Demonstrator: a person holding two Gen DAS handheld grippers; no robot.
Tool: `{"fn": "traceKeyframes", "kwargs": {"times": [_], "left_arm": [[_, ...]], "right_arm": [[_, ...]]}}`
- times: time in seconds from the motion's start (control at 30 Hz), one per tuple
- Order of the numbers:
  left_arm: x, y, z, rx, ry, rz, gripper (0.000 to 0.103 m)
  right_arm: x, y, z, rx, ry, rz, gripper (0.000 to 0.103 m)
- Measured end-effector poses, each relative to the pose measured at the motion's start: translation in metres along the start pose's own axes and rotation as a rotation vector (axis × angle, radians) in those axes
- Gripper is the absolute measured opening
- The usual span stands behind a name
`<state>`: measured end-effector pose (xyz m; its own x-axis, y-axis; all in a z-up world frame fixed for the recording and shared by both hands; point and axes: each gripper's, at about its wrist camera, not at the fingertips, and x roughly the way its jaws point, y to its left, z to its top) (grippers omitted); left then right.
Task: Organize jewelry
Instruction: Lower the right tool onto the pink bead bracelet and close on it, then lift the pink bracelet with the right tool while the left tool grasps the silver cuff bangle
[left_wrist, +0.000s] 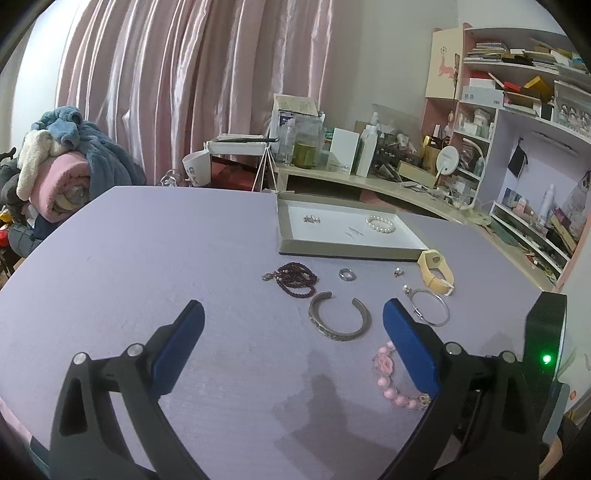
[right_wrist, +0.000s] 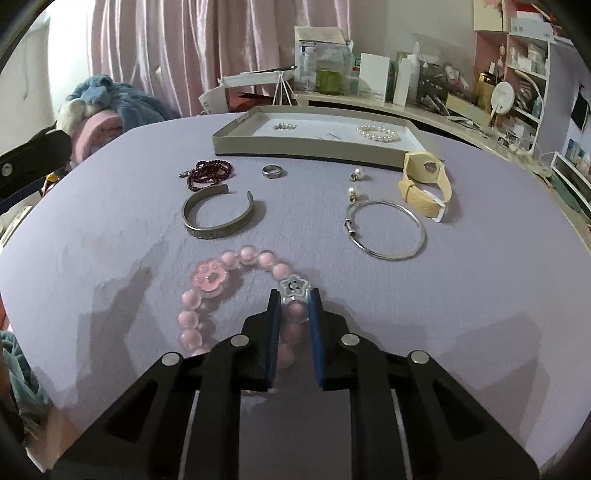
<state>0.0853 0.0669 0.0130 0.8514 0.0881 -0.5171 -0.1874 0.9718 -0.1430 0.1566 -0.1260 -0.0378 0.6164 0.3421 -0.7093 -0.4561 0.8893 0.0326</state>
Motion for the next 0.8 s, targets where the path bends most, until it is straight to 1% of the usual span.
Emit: {"fn": "traceKeyframes", "kwargs": {"times": [0.07, 0.13, 0.2, 0.3, 0.47, 0.8], "left_arm": [[0.003, -0.001, -0.001, 0.001, 0.009, -0.004, 0.097], [0.007, -0.004, -0.001, 0.006, 0.021, -0.010, 0.097], [0.015, -0.009, -0.002, 0.018, 0.039, -0.014, 0.097], [0.026, -0.018, -0.004, 0.039, 0.068, -0.016, 0.097], [0.047, -0.033, -0.006, 0.080, 0.111, -0.009, 0.097], [0.091, -0.046, -0.010, 0.101, 0.228, 0.017, 0.097]], "right_arm": [[-0.002, -0.012, 0.000, 0.020, 0.000, -0.011, 0.014], [-0.006, -0.027, 0.000, 0.061, -0.011, 0.001, 0.014], [-0.015, -0.043, 0.001, 0.097, -0.039, 0.014, 0.014], [-0.027, -0.054, 0.006, 0.122, -0.078, 0.027, 0.014], [-0.044, -0.065, 0.016, 0.146, -0.139, 0.051, 0.014], [-0.056, -0.086, 0.023, 0.190, -0.190, 0.051, 0.014]]}}
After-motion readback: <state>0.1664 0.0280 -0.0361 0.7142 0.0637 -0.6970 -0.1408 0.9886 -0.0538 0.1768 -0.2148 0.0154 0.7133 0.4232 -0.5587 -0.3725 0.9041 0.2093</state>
